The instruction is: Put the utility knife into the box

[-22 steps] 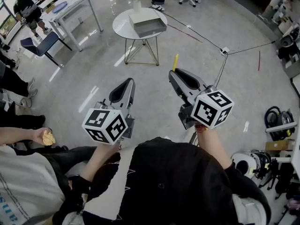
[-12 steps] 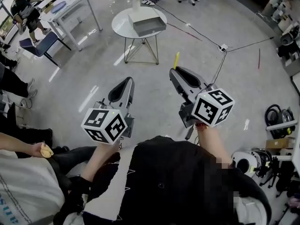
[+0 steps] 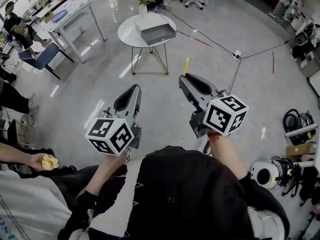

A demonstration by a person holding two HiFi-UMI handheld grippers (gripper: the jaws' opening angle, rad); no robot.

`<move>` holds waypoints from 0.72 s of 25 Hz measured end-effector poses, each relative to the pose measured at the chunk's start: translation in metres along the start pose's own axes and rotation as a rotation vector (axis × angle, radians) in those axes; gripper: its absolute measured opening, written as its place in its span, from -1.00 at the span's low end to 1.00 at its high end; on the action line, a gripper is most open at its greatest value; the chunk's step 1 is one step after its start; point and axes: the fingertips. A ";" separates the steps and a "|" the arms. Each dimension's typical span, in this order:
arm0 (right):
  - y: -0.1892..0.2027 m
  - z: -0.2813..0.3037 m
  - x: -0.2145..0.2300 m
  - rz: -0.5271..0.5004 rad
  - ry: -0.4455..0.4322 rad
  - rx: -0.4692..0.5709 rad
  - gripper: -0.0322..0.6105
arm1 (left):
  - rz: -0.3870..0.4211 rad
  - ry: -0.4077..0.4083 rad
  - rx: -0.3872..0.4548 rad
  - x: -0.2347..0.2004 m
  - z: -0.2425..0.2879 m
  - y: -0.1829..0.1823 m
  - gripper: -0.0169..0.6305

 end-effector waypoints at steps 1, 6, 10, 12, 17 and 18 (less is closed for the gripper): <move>0.005 0.003 -0.002 0.005 0.002 -0.003 -0.69 | 0.005 -0.001 -0.003 -0.004 -0.002 0.001 -0.91; 0.033 0.022 -0.003 0.044 0.002 -0.064 -0.69 | -0.016 -0.024 -0.036 -0.027 -0.005 0.012 -0.91; 0.034 0.047 0.004 0.045 -0.001 -0.082 -0.69 | -0.033 -0.039 -0.055 -0.048 0.005 0.015 -0.91; 0.034 0.061 0.008 0.045 -0.009 -0.089 -0.69 | -0.047 -0.047 -0.061 -0.059 0.012 0.016 -0.91; 0.040 0.096 0.030 0.051 -0.015 -0.113 -0.69 | -0.056 -0.068 -0.073 -0.088 0.040 0.016 -0.91; 0.039 0.104 0.037 0.054 -0.013 -0.115 -0.69 | -0.055 -0.070 -0.074 -0.094 0.047 0.014 -0.91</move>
Point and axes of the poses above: the fingertips, and each gripper's own axes: z forward along the fingers, x to its right, y out of its underside, and after that the axes turned 2 degrees about -z, right-handed
